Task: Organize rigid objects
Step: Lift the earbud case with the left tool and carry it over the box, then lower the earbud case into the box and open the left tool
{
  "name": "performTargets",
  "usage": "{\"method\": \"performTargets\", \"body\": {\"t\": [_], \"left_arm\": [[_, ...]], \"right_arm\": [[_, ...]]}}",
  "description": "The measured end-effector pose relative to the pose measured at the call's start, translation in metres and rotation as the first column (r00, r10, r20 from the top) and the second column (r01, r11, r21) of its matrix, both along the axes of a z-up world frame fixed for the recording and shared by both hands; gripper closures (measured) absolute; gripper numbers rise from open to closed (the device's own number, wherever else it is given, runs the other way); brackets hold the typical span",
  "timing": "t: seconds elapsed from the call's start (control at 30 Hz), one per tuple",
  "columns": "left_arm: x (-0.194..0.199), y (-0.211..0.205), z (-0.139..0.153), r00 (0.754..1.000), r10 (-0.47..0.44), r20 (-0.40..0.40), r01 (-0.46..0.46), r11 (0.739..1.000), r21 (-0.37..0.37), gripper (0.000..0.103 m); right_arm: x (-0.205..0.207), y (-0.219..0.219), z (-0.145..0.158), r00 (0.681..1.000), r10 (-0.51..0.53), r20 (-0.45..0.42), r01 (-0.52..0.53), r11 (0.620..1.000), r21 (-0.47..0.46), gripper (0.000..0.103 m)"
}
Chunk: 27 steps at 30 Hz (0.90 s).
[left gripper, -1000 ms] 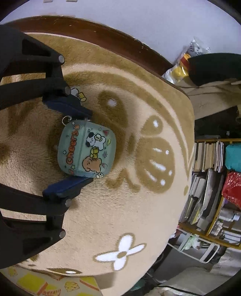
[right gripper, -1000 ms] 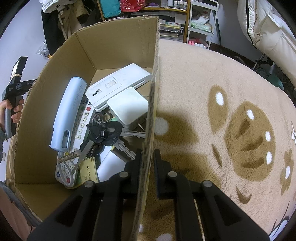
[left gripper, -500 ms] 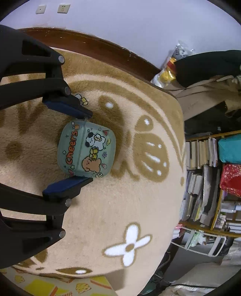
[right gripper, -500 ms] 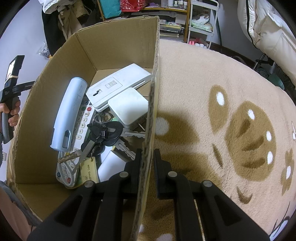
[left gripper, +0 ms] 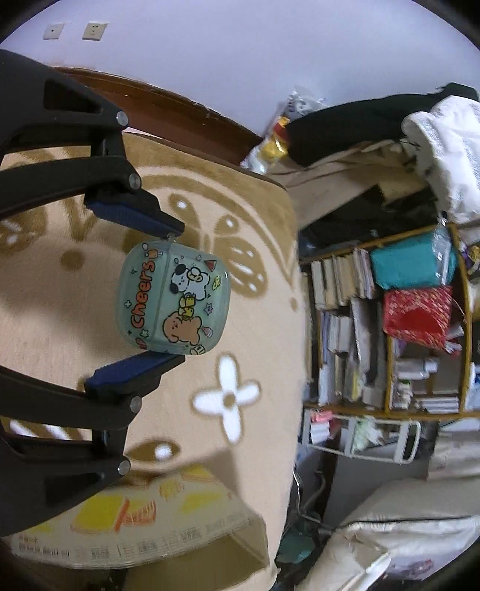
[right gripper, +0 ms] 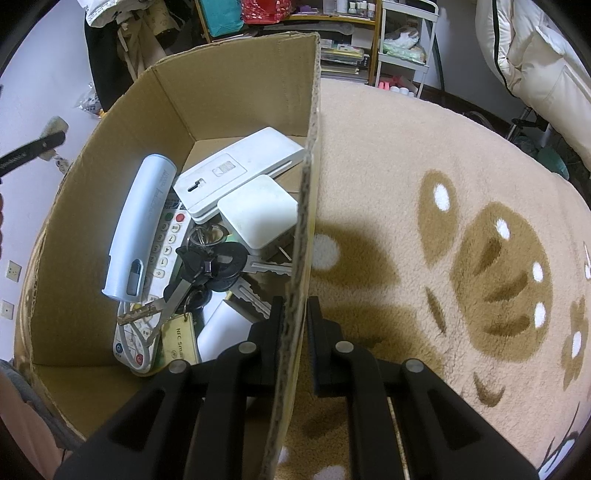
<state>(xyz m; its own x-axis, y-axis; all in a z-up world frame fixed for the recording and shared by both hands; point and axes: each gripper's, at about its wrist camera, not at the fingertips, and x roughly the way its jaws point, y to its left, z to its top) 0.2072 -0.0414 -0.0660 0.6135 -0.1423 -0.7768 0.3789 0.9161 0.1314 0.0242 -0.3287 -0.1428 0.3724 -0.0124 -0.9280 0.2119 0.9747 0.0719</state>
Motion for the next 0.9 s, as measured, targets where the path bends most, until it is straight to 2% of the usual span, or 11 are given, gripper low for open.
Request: {"method": "performTargets", "body": {"t": [0.2, 0.3, 0.6, 0.8, 0.9], "left_arm": [[-0.041, -0.032, 0.031, 0.993, -0.083, 0.083, 0.082, 0.996, 0.019, 0.043], [-0.059, -0.050, 0.040, 0.988, -0.123, 0.088, 0.124, 0.992, -0.003, 0.043], [-0.113, -0.104, 0.054, 0.973, -0.218, 0.076, 0.221, 0.974, -0.042, 0.043], [-0.135, -0.121, 0.054, 0.975, -0.219, 0.027, 0.220, 0.972, -0.087, 0.043], [-0.145, -0.129, 0.050, 0.976, -0.219, 0.003, 0.219, 0.973, -0.077, 0.043]], "right_arm": [[0.001, 0.001, 0.001, 1.000, 0.000, -0.004, 0.000, 1.000, -0.009, 0.092], [0.001, 0.002, 0.001, 1.000, -0.002, -0.006, 0.002, 1.000, -0.014, 0.091], [0.001, 0.001, 0.001, 1.000, -0.004, -0.006, 0.004, 1.000, -0.008, 0.091], [0.000, 0.000, 0.001, 1.000, 0.000, -0.005, 0.000, 1.000, -0.013, 0.091], [-0.001, 0.001, 0.002, 1.000, 0.002, -0.005, -0.002, 1.000, -0.016, 0.091]]}}
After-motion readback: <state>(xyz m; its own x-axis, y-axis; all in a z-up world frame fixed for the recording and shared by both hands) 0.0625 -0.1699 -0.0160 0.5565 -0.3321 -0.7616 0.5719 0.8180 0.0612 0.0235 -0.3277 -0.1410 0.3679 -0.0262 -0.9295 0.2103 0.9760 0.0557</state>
